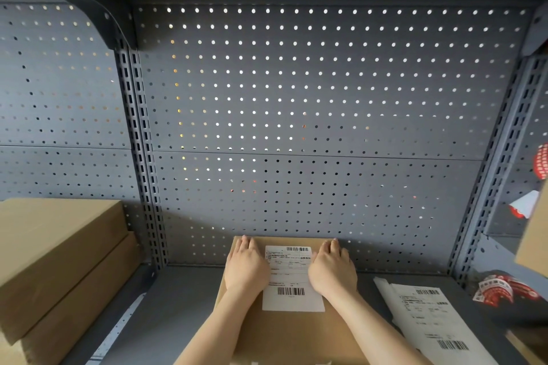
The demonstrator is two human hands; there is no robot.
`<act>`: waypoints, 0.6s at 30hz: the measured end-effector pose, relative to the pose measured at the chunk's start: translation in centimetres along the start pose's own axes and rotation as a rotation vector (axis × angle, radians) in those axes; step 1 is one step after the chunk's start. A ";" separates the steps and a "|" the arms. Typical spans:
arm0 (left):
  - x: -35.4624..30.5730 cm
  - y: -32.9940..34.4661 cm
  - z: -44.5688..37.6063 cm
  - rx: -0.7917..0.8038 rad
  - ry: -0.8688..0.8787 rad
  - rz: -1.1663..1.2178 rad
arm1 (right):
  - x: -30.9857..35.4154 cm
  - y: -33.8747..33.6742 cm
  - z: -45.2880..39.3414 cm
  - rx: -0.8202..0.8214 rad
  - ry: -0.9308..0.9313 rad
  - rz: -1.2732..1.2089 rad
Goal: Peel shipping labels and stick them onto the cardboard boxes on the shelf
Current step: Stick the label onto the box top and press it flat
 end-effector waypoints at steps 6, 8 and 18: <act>-0.2 -0.5 1.0 -0.047 -0.009 -0.014 | -0.6 -0.3 1.2 -0.010 0.018 -0.005; -0.2 0.0 1.4 -0.026 -0.029 -0.070 | -0.4 0.0 1.8 0.008 0.020 0.028; -1.0 0.9 3.5 0.024 -0.082 -0.236 | 0.5 0.5 3.1 -0.009 0.054 0.072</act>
Point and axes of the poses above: each hand's wrist, its own z-axis away from the middle knuckle, its own y-axis out of the palm, x = y × z, the point moved 10 cm from there along -z, towards the middle knuckle, and after that the axes turned 6 degrees about x, right-handed, at the moved point
